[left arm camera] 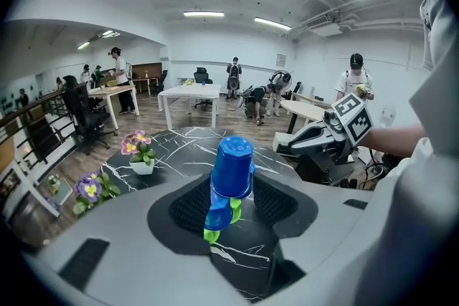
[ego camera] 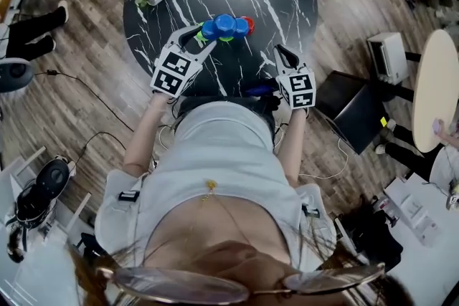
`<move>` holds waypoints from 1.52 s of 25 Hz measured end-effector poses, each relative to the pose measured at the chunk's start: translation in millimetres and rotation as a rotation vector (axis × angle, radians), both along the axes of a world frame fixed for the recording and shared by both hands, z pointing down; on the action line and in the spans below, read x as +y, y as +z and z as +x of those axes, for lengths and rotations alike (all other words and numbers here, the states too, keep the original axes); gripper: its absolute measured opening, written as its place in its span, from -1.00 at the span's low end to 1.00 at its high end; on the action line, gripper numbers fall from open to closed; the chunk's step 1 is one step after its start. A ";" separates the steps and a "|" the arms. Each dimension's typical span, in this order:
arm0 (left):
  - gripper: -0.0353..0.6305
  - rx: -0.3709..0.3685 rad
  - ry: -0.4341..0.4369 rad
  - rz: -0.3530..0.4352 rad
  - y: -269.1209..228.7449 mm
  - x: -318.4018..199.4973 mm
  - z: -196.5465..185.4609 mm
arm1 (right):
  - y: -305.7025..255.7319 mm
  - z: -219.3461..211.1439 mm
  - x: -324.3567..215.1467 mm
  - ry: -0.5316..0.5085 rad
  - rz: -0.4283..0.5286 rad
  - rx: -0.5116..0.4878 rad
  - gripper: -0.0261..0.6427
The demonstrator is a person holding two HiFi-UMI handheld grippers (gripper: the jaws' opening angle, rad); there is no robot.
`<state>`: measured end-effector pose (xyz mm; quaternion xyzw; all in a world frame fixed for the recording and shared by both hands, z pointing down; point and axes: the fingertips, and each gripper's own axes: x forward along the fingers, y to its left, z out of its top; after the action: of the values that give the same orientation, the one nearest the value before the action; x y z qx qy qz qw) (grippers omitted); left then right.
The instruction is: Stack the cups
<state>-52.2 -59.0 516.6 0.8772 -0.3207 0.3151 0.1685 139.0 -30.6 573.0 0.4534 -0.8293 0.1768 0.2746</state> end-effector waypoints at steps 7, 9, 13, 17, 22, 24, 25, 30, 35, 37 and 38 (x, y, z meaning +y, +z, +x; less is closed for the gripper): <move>-0.74 0.043 -0.053 -0.007 19.8 17.0 -4.0 | -16.7 -21.4 -4.3 -0.071 0.039 -0.023 -0.82; -0.77 0.074 -0.055 -0.010 21.2 23.2 1.1 | -22.2 -29.3 -4.2 -0.098 0.053 -0.029 -0.82; -0.80 0.120 -0.040 0.016 15.2 32.5 14.1 | -37.7 -51.1 -1.2 -0.161 0.076 -0.085 -0.82; -0.80 0.164 -0.028 0.064 -3.6 35.1 25.3 | -64.7 -73.4 -0.7 -0.205 0.124 -0.190 -0.82; -0.80 0.232 -0.019 0.118 -37.7 31.5 34.4 | -100.9 -94.9 -1.9 -0.251 0.198 -0.245 -0.84; -0.80 0.254 -0.016 0.144 -52.4 28.4 36.4 | -116.6 -100.8 -3.4 -0.263 0.236 -0.267 -0.84; -0.80 0.263 -0.013 0.153 -58.4 27.5 37.1 | -124.4 -103.1 -4.2 -0.268 0.257 -0.277 -0.85; -0.80 0.327 -0.010 0.219 -92.7 22.9 41.6 | -156.0 -110.7 -5.4 -0.287 0.329 -0.294 -0.86; -0.80 0.376 -0.002 0.270 -117.9 22.4 46.0 | -178.2 -114.9 -4.2 -0.296 0.377 -0.316 -0.87; -0.80 0.391 0.002 0.283 -124.5 23.4 46.8 | -183.4 -116.4 -2.8 -0.298 0.386 -0.324 -0.87; -0.80 0.394 0.004 0.288 -126.4 23.7 47.0 | -184.6 -117.1 -2.2 -0.300 0.388 -0.326 -0.87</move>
<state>-5.2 -35.3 390.2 0.9374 -0.3215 0.0892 0.1003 21.9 -32.8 388.4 0.3355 -0.9385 0.0429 0.0690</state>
